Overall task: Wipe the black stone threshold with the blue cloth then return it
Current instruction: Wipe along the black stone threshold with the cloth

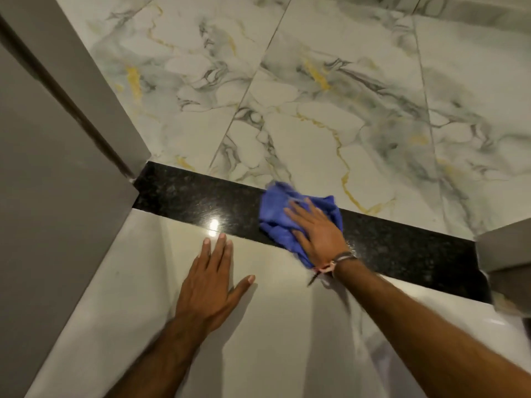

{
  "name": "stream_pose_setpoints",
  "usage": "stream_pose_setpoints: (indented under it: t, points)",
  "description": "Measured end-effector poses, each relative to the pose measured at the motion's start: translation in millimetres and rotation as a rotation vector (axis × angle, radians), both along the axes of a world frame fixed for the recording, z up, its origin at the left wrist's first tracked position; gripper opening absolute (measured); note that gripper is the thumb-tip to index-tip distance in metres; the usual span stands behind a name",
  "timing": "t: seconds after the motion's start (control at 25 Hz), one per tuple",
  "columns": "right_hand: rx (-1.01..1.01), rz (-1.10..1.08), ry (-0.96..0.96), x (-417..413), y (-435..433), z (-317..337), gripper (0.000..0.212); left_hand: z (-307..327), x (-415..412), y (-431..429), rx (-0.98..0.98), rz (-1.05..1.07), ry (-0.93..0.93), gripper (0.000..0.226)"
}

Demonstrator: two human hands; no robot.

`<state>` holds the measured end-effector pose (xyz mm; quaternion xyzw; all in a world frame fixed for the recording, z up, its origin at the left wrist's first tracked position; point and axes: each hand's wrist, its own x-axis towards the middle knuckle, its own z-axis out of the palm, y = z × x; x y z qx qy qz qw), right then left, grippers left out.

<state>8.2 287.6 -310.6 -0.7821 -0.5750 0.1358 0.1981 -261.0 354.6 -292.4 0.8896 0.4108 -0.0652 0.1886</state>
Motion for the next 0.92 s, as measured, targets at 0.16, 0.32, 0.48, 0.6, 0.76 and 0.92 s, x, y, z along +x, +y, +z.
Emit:
stream_pose_setpoints:
  t: [0.16, 0.32, 0.48, 0.6, 0.76, 0.92]
  points:
    - [-0.052, -0.306, -0.046, 45, -86, 2, 0.052, -4, 33, -14, -0.004, -0.093, -0.003, 0.093]
    - [-0.044, -0.413, -0.060, 81, -158, 1, 0.055, -1, 65, -35, -0.007, -0.216, -0.009, 0.095]
    - [-0.024, -0.891, -0.115, 95, -211, -8, 0.051, -1, 88, -46, -0.007, -0.326, -0.016, 0.091]
    - [0.012, -0.923, -0.108, 109, -222, -7, 0.049, 3, 99, -45, 0.027, -0.379, -0.025, 0.090]
    - [0.018, -1.118, -0.055, 107, -213, -3, 0.049, 7, 112, -37, 0.072, -0.412, -0.014, 0.092]
    - [0.073, -1.263, 0.083, 115, -204, 17, 0.054, 14, 121, -39, 0.054, -0.457, -0.009, 0.091]
